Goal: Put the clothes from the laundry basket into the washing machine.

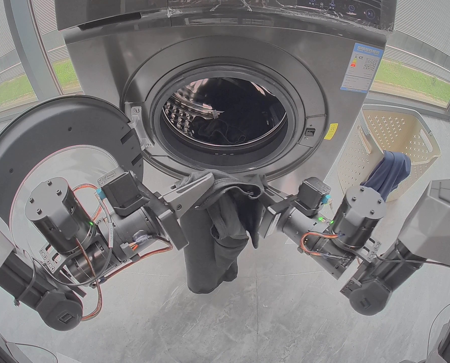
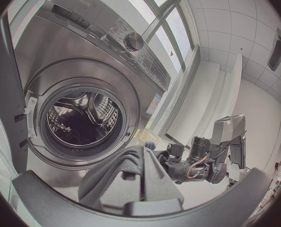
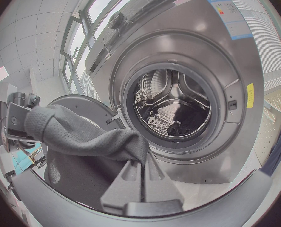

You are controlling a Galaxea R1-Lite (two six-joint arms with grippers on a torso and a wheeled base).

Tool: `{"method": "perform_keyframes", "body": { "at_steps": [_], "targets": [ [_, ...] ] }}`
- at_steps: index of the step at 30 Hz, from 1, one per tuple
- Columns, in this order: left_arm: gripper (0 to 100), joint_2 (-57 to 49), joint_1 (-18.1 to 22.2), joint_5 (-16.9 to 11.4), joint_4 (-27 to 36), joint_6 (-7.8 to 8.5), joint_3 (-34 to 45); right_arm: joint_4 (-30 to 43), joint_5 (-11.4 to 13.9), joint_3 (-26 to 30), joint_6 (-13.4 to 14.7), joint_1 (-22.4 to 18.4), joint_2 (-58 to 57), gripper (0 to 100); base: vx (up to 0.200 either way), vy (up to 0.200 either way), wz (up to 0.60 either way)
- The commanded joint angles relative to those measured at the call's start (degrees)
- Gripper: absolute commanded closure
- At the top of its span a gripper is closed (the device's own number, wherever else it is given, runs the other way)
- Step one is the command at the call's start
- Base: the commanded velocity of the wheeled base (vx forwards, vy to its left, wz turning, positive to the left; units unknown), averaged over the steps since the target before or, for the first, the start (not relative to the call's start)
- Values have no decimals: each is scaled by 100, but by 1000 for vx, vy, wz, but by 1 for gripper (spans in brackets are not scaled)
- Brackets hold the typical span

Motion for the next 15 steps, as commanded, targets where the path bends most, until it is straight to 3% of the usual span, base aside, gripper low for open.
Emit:
{"method": "perform_keyframes", "body": {
  "at_steps": [1,5,6,15],
  "targets": [
    [100,60,5,5,-2,-41,-34,-3,9,532,-17,-30,-704,100,0,0,0],
    [100,60,13,-12,-2,-50,-52,-3,18,884,1,67,-1011,100,0,0,0],
    [0,52,13,-39,7,-50,-43,-3,26,937,1,85,-1073,100,0,0,0],
    [0,526,145,14,7,-129,71,6,44,1077,-25,480,-1627,100,0,0,0]
  ]
}}
